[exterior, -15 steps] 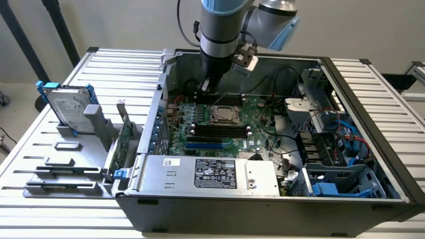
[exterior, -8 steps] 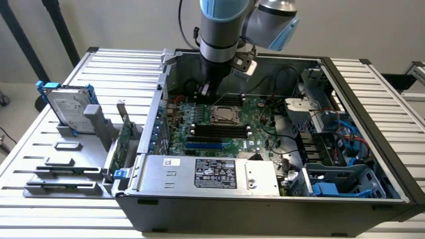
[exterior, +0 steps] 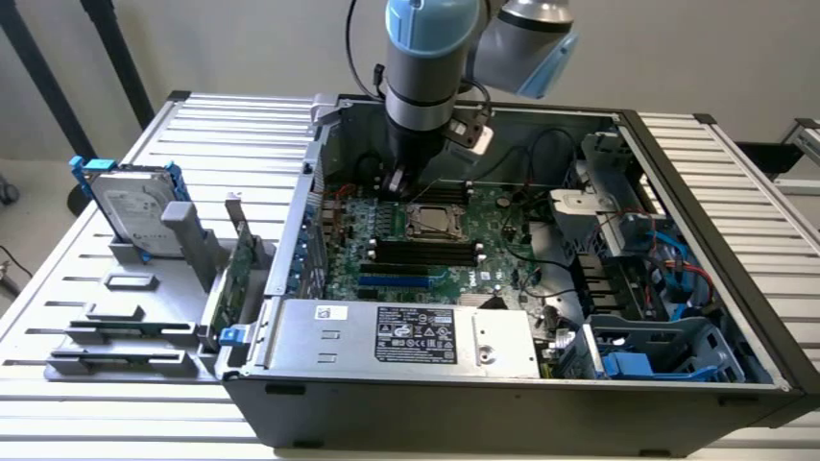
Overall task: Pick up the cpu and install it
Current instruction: 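Install the first cpu locking lever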
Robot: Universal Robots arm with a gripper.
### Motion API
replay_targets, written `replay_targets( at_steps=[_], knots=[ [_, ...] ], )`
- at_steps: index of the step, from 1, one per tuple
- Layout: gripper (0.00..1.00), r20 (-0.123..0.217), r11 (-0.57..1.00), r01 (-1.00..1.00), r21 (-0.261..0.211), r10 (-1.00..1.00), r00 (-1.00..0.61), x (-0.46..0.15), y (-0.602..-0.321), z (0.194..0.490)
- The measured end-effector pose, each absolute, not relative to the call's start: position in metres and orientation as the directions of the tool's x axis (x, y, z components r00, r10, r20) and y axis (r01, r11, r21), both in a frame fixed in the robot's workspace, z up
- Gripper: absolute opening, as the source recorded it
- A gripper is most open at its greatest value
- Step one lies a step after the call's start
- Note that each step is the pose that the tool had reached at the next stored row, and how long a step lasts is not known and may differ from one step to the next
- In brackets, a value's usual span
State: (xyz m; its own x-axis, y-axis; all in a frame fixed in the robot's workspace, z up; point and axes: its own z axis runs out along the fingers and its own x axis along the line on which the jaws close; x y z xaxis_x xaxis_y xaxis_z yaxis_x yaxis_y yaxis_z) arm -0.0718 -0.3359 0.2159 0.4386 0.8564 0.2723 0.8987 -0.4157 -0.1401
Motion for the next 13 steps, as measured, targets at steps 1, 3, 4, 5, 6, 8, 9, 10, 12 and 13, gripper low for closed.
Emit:
replay_targets(
  at_steps=[1,3,4,5,6,8,9,10,12,13],
  knots=[
    [0.11,0.271,-0.416,0.899,-0.139,0.857,0.439,-0.0717,-0.3354,0.2144],
    [0.11,0.269,-0.416,0.899,-0.138,0.858,0.439,-0.0717,-0.3345,0.2117],
    [0.11,0.267,-0.417,0.899,-0.137,0.858,0.439,-0.0716,-0.3341,0.2104],
    [0.11,0.266,-0.417,0.899,-0.136,0.858,0.439,-0.0716,-0.3337,0.2092],
    [0.11,0.264,-0.417,0.899,-0.135,0.859,0.439,-0.0715,-0.3333,0.2080],
    [0.11,0.261,-0.418,0.899,-0.134,0.860,0.439,-0.0711,-0.3325,0.2063],
    [0.11,0.259,-0.418,0.899,-0.133,0.861,0.439,-0.0708,-0.3321,0.2057],
    [0.11,0.258,-0.418,0.899,-0.132,0.861,0.439,-0.0706,-0.3316,0.2053],
    [0.11,0.256,-0.419,0.899,-0.131,0.861,0.439,-0.0698,-0.3307,0.2048],
    [0.11,0.255,-0.419,0.898,-0.131,0.862,0.439,-0.0693,-0.3304,0.2047]
  ],
)
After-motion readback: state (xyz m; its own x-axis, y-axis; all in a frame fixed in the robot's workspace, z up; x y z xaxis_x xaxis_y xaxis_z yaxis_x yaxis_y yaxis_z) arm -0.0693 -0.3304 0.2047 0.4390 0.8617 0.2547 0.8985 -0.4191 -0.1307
